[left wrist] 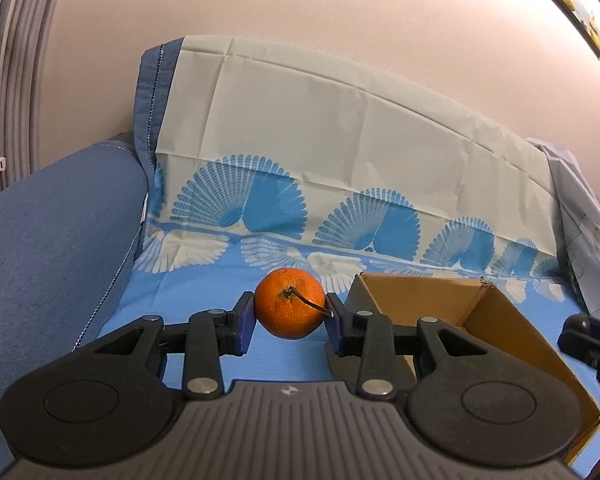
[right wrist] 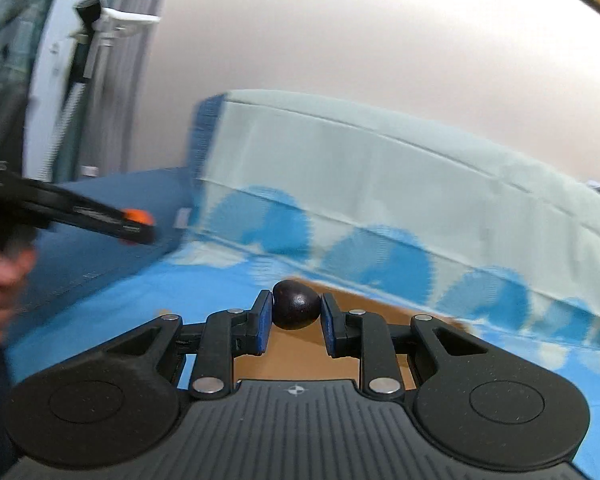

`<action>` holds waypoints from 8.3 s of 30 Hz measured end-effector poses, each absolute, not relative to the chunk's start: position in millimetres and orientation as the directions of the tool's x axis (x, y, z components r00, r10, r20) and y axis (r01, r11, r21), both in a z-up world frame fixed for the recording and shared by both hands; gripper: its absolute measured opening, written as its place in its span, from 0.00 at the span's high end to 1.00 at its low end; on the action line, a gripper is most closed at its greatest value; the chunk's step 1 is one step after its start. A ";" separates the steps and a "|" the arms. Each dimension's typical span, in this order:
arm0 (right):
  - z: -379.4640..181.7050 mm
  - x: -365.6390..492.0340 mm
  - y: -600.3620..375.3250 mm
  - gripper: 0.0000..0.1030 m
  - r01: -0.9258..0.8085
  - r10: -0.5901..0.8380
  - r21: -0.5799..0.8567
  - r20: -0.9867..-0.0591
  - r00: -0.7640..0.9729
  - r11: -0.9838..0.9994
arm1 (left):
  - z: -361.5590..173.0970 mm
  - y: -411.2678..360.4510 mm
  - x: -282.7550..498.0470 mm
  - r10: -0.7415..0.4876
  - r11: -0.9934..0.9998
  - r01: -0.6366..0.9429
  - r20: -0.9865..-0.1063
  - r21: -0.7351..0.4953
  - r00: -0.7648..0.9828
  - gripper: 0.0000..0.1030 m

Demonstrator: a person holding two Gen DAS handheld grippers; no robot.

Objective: Organize fruits
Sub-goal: 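Carry the mandarin and dark plum over the cardboard box with both tools, then open both tools to drop the mandarin and plum into the box, then move both tools back toward the remaining fruits, then grasp a small yellow ball with the left tool while the right tool grasps a dark cherry, then carry the yellow ball and dark cherry over the cardboard box with both tools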

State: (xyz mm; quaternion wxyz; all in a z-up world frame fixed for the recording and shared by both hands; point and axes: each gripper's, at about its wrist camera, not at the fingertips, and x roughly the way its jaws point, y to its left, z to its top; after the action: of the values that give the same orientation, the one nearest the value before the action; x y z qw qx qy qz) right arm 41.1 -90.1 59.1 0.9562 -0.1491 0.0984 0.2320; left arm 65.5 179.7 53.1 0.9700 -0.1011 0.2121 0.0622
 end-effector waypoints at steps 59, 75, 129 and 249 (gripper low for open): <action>19.7 137.5 -189.3 0.74 -0.236 0.151 -0.176 -0.396 0.906 0.956 | -1.1 29.2 59.0 -0.341 0.908 0.414 -0.448 0.071 0.826 0.60; 17.9 137.3 -188.5 0.74 -0.239 0.150 -0.179 -0.404 0.902 0.954 | -8.9 15.5 52.3 -0.404 0.861 0.501 -0.480 0.089 0.779 0.60; 32.2 123.3 -159.3 0.67 -0.189 0.144 -0.099 -0.348 0.926 0.977 | 12.1 54.3 51.8 -0.292 0.926 0.366 -0.434 0.095 0.852 0.64; 56.8 90.1 -136.5 0.75 -0.335 0.326 0.019 -0.290 0.900 0.942 | 47.8 105.2 54.8 -0.019 1.000 0.019 -0.401 -0.005 0.916 0.72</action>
State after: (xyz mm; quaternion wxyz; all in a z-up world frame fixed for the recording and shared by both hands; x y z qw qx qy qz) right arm 90.1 -136.5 56.8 0.9745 -0.0155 0.1459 0.1697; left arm 54.8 105.2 47.8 0.9788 -0.0006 0.2047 -0.0098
